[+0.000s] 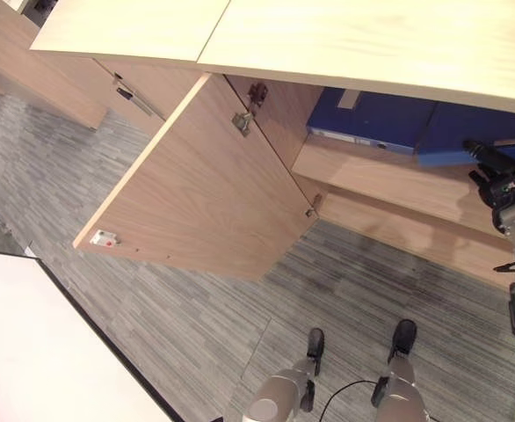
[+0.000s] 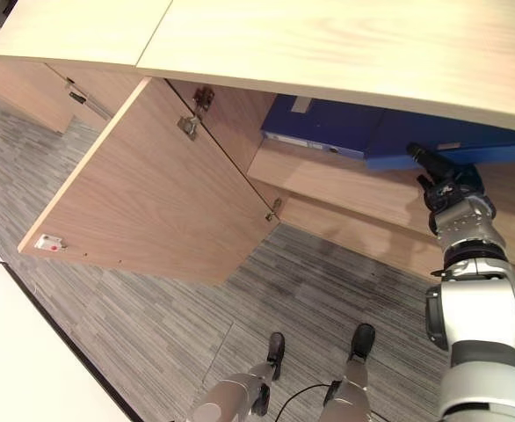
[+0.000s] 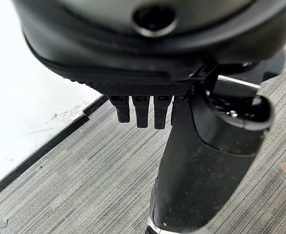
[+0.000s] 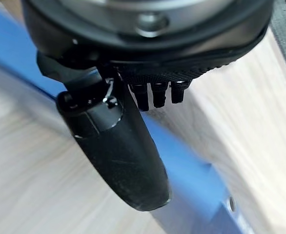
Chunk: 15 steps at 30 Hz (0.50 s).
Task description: Put the empty folder in the office cabinet
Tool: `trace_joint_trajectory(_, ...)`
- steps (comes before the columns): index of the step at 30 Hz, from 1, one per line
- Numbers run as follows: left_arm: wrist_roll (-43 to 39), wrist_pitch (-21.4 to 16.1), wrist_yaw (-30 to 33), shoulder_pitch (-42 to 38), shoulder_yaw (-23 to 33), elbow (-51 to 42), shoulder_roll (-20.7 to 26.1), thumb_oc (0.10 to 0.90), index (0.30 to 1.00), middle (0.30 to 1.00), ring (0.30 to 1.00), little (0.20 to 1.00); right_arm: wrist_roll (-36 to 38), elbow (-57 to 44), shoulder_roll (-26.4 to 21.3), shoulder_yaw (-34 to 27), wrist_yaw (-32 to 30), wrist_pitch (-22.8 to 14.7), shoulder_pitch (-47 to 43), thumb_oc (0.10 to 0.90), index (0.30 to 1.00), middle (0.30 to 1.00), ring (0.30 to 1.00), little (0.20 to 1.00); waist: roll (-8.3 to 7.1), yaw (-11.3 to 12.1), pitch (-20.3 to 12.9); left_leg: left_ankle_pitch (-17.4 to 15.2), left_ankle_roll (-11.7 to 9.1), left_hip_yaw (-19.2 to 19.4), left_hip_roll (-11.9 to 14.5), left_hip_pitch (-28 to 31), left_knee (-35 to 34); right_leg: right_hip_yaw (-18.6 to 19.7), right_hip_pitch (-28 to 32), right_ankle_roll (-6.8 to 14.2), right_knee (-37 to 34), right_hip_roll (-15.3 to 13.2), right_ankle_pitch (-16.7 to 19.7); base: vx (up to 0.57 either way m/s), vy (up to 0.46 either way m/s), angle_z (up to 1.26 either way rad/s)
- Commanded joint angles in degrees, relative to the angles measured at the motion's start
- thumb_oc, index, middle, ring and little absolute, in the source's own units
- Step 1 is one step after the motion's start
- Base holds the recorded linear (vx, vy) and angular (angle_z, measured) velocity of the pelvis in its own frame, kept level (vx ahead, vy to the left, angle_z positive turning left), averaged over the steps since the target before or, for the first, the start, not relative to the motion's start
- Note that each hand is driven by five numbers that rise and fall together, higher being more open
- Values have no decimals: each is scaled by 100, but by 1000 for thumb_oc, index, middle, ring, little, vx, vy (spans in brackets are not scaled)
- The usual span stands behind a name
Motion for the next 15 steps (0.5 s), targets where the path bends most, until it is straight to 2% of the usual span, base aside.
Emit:
trace_joint_trajectory(1, 115, -6, 121, 181, -443, 409, 675, 800, 900, 900, 900, 900, -618, -301, -109, 749, 486, -41, -496, 800, 900, 900, 900, 900, -211, 151, -229, 325, -357, -737, -108, -200, -211, -347, 317, 102, 964, 173, -1682, 0, 0, 0)
trace_joint_trajectory(2, 179, 2, 88, 161, -425, 404, 655, 800, 900, 900, 900, 900, -1267, -176, -144, 1210, 682, 115, -500, 800, 900, 900, 900, 900, -216, 134, -235, 338, -356, -742, -106, -211, -211, -343, 306, 106, 971, 165, -1662, 0, 0, 0)
trace_joint_trajectory(3, 266, -16, 43, 141, -417, 333, 638, 800, 900, 900, 900, 900, -2389, -222, -205, 2078, 1092, 387, -537, 800, 900, 900, 900, 900, -224, 81, -238, 360, -351, -758, -108, -240, -211, -348, 272, 107, 981, 158, -1621, -10, 32, 2)
trace_joint_trajectory(5, 414, -28, -36, 129, -409, 259, 638, 800, 900, 900, 900, 900, -3497, -340, -221, 2919, 1563, 603, -414, 800, 900, 900, 900, 900, -233, 25, -249, 373, -343, -774, -119, -271, -211, -350, 246, 112, 983, 151, -1589, -5, 15, 1)
trace_joint_trajectory(6, 415, -28, -36, 129, -408, 258, 635, 800, 900, 900, 900, 900, -3498, -338, -220, 2923, 1566, 603, -418, 800, 900, 900, 900, 900, -230, 22, -248, 373, -343, -776, -119, -271, -211, -351, 246, 112, 984, 151, -1590, 0, 0, 0)
trace_joint_trajectory(9, 504, -58, -141, 111, -416, 152, 664, 800, 900, 900, 900, 900, -4257, -831, -196, 3572, 1966, 655, -95, 800, 900, 900, 900, 900, -248, -25, -220, 386, -331, -769, -130, -301, -211, -321, 224, 113, 976, 146, -1567, -1, 7, 2)
trace_joint_trajectory(10, 506, -79, -164, 77, -435, 113, 704, 800, 900, 900, 900, 900, -3996, -1256, -101, 3426, 1873, 556, 239, 800, 900, 900, 900, 900, -251, -45, -172, 397, -315, -760, -140, -306, -211, -310, 200, 104, 999, 131, -1573, 68, -25, 2)
trace_joint_trajectory(11, 506, -91, -155, 89, -419, 131, 723, 800, 900, 900, 900, 900, -3790, -1313, -24, 3251, 1815, 530, 376, 800, 900, 900, 900, 900, -271, -33, -151, 284, -328, -733, -128, -232, -211, -244, 245, 116, 1039, 143, -1743, 0, 0, 0)
trace_joint_trajectory(12, 500, -90, -150, 82, -417, 141, 726, 800, 900, 900, 900, 900, -3768, -1288, -33, 3211, 1807, 511, 366, 800, 900, 900, 900, 900, -238, -36, -141, 404, -304, -744, -150, -320, -211, -309, 175, 97, 1032, 119, -1586, -5, 14, -11)
trace_joint_trajectory(13, 498, -92, -160, 86, -406, 138, 725, 800, 900, 900, 900, 900, -3852, -1191, -53, 3221, 1794, 492, 333, 800, 900, 900, 900, 900, -236, -35, -142, 403, -302, -743, -155, -328, -211, -308, 168, 98, 1036, 115, -1584, -3, 8, -12)
trace_joint_trajectory(14, 498, -91, -159, 97, -402, 142, 724, 800, 900, 900, 900, 900, -3852, -1190, -44, 3228, 1797, 493, 338, 800, 900, 900, 900, 900, -265, -29, -148, 283, -325, -724, -139, -248, -211, -249, 230, 116, 1052, 134, -1744, 74, -32, -9)
trace_joint_trajectory(15, 497, -92, -171, 103, -386, 141, 726, 800, 900, 900, 900, 900, -4032, -1050, -93, 3291, 1793, 461, 268, 800, 900, 900, 900, 900, -255, -35, -144, 279, -326, -719, -140, -247, -211, -242, 224, 115, 1064, 128, -1747, 73, -28, -6)
